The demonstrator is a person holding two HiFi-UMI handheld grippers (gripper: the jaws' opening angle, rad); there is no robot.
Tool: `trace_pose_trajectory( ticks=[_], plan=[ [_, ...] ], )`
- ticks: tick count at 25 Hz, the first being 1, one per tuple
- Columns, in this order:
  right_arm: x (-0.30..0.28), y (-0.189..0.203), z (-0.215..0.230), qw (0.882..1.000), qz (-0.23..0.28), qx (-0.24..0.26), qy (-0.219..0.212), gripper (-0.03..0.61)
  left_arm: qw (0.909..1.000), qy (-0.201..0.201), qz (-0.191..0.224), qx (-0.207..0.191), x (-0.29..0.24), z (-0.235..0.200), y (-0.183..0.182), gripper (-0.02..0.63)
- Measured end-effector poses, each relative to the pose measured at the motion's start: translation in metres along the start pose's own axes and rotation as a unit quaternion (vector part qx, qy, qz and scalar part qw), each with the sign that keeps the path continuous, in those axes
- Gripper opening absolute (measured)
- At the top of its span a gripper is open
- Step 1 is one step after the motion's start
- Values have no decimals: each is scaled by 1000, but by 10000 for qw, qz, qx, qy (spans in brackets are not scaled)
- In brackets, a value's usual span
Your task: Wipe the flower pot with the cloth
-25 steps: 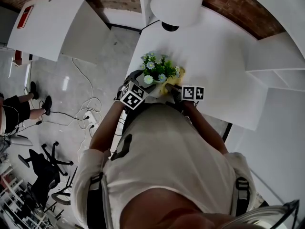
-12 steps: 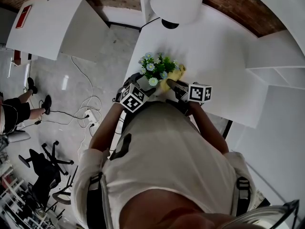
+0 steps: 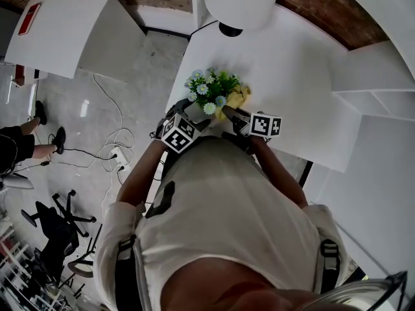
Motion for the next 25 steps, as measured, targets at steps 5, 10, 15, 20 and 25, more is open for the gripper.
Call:
trace_pose_trajectory(
  ticks=[5,10,15,20,25],
  plan=[
    [-8,15,32,9966,-325,-58,758,63,10000,14,47,45,0,4,0,354],
    [-6,15,43,9956,-418,-117,832,61,9995,-300,-116,48,9,-17,10,354],
    [7,5,16,9981,-401,57,457,61,9993,-360,31,-129,3,-40,1,354],
    [7,1,-19,9981,-455,403,79,63,9997,-134,94,-153,-10,-36,-6,354],
    [-12,19,11,9946,-709,378,659,61,9995,-251,155,85,-17,-17,-5,354]
  ],
)
Point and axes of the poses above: the fingertips, and each gripper's own axes: x backward along the fingers, z to its right, y out of its underside, the point moved 6 cm from there along x, backward along the fingers, and after that the axes turned 11 degrees about -x, right-handed, at the moved point
